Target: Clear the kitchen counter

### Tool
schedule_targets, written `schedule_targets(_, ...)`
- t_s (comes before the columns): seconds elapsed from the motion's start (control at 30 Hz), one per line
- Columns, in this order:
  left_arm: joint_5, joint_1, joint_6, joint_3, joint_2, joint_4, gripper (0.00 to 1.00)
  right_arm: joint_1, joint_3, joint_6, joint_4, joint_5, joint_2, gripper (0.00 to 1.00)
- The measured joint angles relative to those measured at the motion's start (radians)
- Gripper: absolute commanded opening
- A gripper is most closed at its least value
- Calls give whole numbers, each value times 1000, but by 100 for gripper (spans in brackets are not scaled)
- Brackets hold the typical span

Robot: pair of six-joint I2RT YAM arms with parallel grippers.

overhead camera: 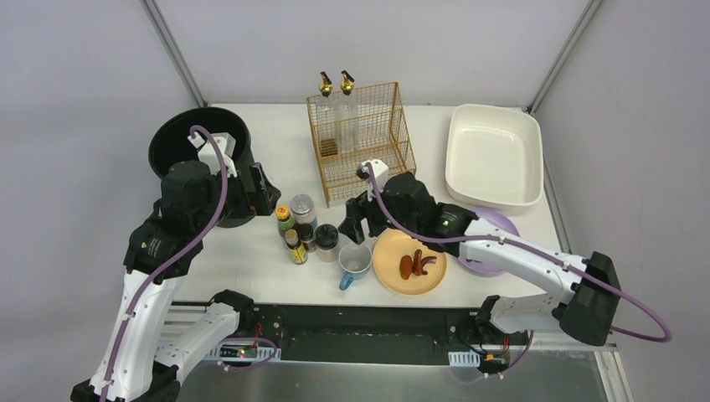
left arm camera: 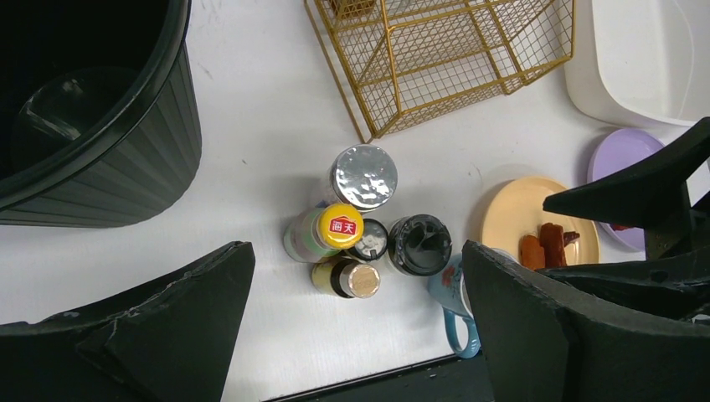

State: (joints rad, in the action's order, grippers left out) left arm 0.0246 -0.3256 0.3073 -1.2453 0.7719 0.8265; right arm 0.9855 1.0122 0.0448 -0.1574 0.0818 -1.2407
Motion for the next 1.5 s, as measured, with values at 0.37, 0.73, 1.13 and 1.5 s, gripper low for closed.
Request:
schedule_targets(0.37,-81,0,50,1,4,2,100,82,165,0,73,-102,-182,79)
schedule_targets(0.73,-286,0,118,-6,33,49,100,126,389,13,70,-222,-402,79)
schedule_targets(1.13,-344,0,123,-9,31,55,100,125,631,87,-90,-359,-608,80)
schedule_targets(1.5,-344,0,122,-9,31,55,100,125,737,148,-199,-365,-723,82)
